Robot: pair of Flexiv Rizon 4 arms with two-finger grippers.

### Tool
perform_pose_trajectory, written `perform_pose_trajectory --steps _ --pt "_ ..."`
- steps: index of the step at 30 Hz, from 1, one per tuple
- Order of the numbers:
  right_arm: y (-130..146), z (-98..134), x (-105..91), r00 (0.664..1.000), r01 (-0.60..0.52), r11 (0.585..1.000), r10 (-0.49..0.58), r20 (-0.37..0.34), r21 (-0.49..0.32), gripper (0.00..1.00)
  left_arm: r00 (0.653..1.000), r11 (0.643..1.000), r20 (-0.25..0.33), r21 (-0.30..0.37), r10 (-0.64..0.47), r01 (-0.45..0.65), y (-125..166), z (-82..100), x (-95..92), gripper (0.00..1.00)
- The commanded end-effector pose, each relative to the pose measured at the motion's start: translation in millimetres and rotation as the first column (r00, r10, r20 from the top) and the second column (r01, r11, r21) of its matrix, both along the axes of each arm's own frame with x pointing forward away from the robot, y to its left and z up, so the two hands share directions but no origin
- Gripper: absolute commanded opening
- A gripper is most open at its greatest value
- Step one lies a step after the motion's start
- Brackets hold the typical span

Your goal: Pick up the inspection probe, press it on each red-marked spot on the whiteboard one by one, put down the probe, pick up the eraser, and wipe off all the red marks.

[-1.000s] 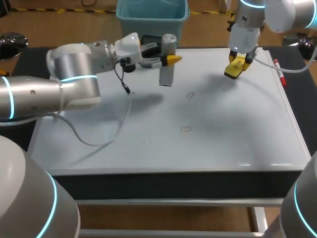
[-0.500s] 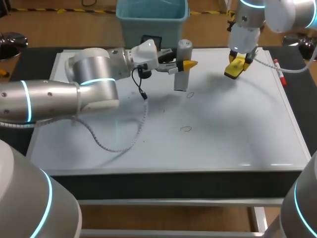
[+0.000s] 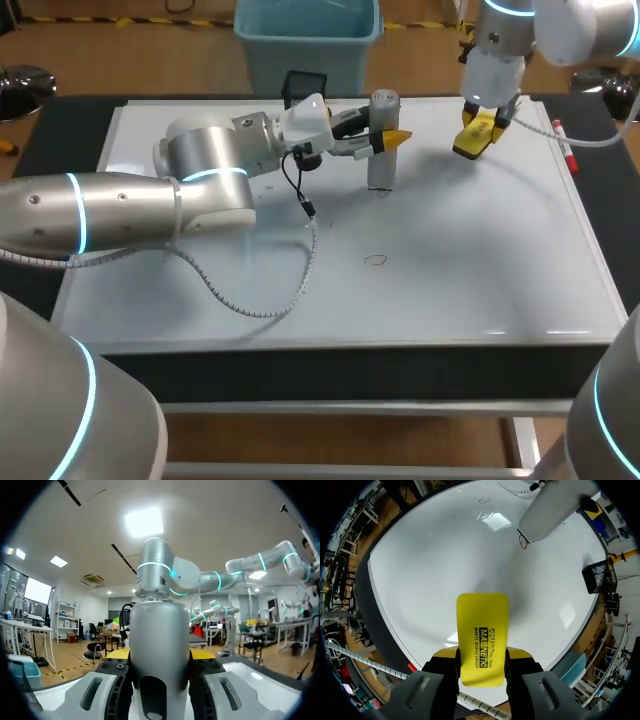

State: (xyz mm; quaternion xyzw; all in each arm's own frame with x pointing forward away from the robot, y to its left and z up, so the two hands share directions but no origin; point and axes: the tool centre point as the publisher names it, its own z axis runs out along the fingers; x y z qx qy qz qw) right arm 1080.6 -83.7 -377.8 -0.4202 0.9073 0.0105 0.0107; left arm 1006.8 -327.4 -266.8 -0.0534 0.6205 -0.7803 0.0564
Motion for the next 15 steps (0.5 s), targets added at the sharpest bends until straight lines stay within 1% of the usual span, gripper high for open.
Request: perform_pose_trajectory --steps 1,15 --pt "-0.7 1.0 0.0 1.0 -0.002 1.0 0.002 0.0 -0.003 0.0 1.0 1.0 0.005 -0.011 -0.017 0.017 -5.5 -6.3 8.8 0.0" --pt "-0.7 1.0 0.0 1.0 -0.002 1.0 0.002 0.0 -0.003 0.0 0.999 0.999 -0.008 -0.004 -0.032 0.032 -11.5 -13.4 9.4 0.0"
